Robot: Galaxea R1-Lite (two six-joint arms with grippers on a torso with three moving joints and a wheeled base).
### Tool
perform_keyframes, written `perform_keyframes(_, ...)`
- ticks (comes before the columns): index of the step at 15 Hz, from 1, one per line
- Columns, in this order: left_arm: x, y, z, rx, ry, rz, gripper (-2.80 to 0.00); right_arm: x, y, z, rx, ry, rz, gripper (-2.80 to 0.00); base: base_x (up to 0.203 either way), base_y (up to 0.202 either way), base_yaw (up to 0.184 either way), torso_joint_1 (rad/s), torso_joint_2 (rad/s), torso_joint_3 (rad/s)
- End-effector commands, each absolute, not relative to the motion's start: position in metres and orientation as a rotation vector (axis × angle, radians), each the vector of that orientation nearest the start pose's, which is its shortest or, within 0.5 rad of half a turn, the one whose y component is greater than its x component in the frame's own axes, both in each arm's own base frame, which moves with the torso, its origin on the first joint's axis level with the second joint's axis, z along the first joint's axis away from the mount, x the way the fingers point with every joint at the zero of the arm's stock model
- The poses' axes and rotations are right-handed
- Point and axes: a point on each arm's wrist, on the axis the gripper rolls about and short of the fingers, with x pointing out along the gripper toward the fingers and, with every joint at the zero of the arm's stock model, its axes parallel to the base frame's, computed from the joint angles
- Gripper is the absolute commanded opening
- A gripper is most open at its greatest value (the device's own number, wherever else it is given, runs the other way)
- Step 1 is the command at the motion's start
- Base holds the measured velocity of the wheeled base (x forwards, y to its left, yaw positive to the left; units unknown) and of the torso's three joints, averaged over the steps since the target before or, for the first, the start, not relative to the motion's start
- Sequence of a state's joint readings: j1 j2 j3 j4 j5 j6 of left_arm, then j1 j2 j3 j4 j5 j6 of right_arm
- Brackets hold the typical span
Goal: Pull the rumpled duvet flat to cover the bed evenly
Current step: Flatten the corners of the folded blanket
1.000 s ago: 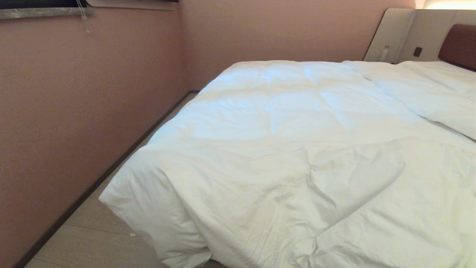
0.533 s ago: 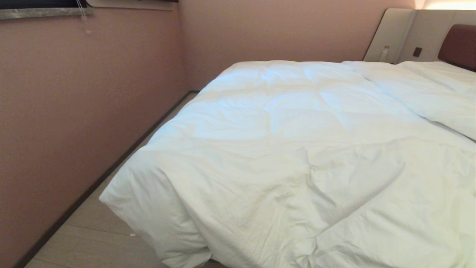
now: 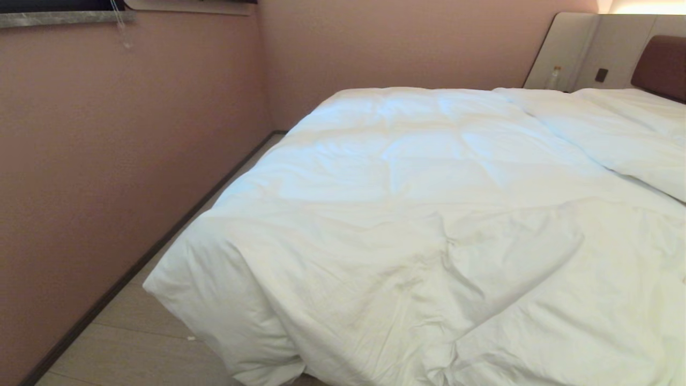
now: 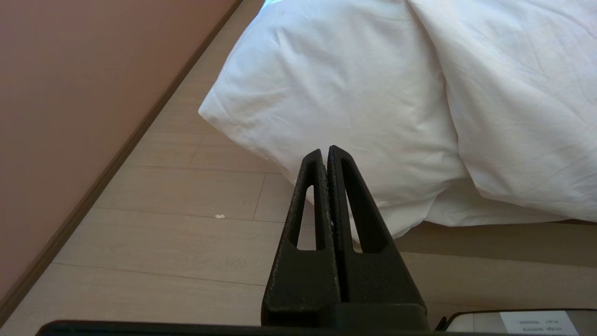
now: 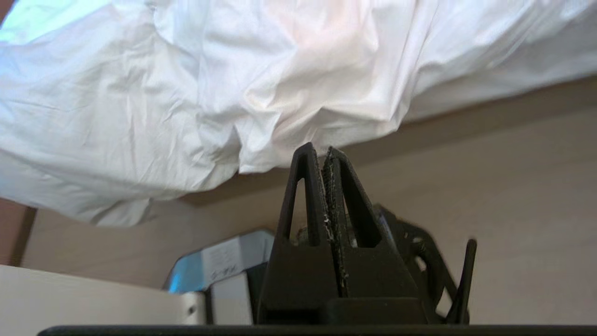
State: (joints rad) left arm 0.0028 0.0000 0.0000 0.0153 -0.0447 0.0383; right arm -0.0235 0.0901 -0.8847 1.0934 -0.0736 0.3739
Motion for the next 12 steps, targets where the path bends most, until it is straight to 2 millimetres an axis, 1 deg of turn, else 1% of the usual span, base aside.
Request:
perform_keyframes(1,-0.023,-0.001,0.074,0.038,0.015,-0.043,-2.8,-0.138,0.001,0.163,0.304,0.155,-0.127,-2.8,0.0,0.0,0.0,0.0,0.0,0.0)
perform_keyframes(3,-0.023,-0.001,0.074,0.038,0.013,-0.042,-2.8,-0.137,0.001,0.163,0.296,0.147,-0.128,-2.8,0.0,0.0,0.0,0.0,0.0,0.0)
perform_keyframes(5,-0.023,-0.001,0.074,0.038,0.015,-0.042,-2.8,-0.131,0.001,0.177,0.251,-0.001,-0.111,-2.8,0.0,0.0,0.0,0.0,0.0,0.0)
perform_keyframes(6,-0.023,-0.001,0.074,0.038,0.015,-0.042,-2.8,-0.124,0.001,0.179,0.211,-0.04,-0.108,-2.8,0.0,0.0,0.0,0.0,0.0,0.0)
perform_keyframes(8,-0.023,-0.001,0.074,0.038,0.015,-0.042,-2.8,-0.119,0.001,0.179,0.168,-0.07,-0.107,-2.8,0.0,0.0,0.0,0.0,0.0,0.0)
perform_keyframes(9,-0.023,-0.001,0.074,0.038,0.015,-0.042,-2.8,-0.107,0.0,0.177,0.127,-0.1,-0.106,-2.8,0.0,0.0,0.0,0.0,0.0,0.0)
perform_keyframes(11,-0.023,-0.001,0.074,0.038,0.015,-0.042,-2.8,-0.072,0.0,0.153,0.038,-0.105,-0.103,-2.8,0.0,0.0,0.0,0.0,0.0,0.0)
perform_keyframes(12,-0.023,-0.001,0.074,0.038,0.015,-0.042,-2.8,-0.059,0.0,0.142,-0.003,-0.119,-0.097,-2.8,0.0,0.0,0.0,0.0,0.0,0.0)
